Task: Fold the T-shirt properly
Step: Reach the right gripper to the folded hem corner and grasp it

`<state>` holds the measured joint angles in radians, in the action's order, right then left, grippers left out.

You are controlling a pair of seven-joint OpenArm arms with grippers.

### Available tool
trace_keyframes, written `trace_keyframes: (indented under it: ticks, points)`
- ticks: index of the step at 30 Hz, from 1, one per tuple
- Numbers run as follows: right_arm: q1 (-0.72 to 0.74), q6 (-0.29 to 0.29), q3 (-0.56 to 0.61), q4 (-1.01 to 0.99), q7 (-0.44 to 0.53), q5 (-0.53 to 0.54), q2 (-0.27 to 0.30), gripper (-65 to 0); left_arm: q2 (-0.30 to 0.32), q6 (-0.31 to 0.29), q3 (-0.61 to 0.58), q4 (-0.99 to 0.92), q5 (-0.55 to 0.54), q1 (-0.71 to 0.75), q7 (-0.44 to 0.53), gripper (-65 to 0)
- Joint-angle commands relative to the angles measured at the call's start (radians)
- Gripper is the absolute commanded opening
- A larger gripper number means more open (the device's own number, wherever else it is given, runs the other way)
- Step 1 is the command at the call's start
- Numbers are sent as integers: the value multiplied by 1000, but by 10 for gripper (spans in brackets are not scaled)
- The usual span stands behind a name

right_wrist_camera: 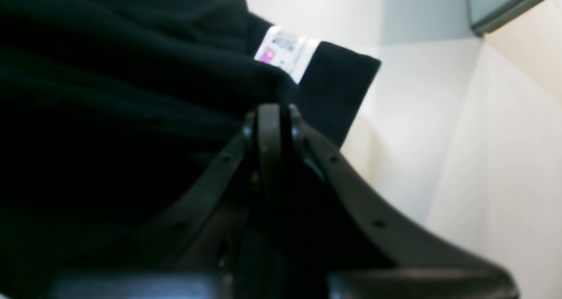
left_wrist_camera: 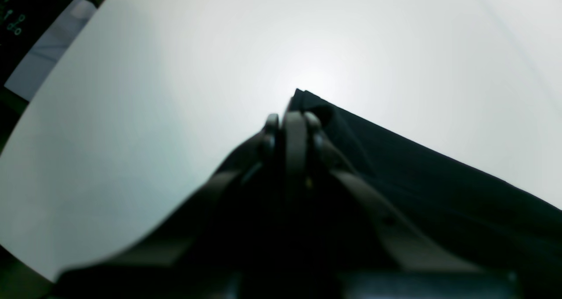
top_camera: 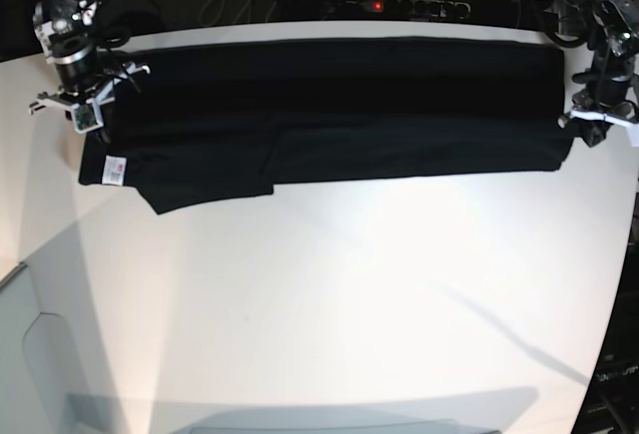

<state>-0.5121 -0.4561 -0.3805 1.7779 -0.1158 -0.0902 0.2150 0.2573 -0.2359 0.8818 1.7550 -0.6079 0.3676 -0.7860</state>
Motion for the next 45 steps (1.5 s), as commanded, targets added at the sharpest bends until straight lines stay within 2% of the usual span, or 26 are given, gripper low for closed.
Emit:
trace_keyframes:
  ticks: [1,4,10,23,32,39,42,45]
  points:
    - [0,3,-5,9,23,7,10,-650,18,2,7,12,-2,-2,27,-649]
    - [17,3,-4,-31,23,7,7,-650,-10,2,7,4,3,-2,27,-649]
    - [83,3,-7,-137,23,7,10,-650,-13,2,7,-59,0,-5,29,-649]
    - [140,3,-5,-178,20,4,7,-650,-16,0,6,-88,-4,-2,26,-649]
    - [146,3,-4,-184,12,2,11,-648,-68,0,6,-122,-4,12,20,-649]
    - [142,3,-4,-172,12,0,11,-455,-66,0,6,-189,-4,6,20,-641]
    - [135,3,-15,-106,12,7,11,-419,-68,0,6,-195,-4,6,18,-571]
    - [111,3,-50,-14,12,8,-1,-419,-69,0,6,-194,-4,6,18,-487]
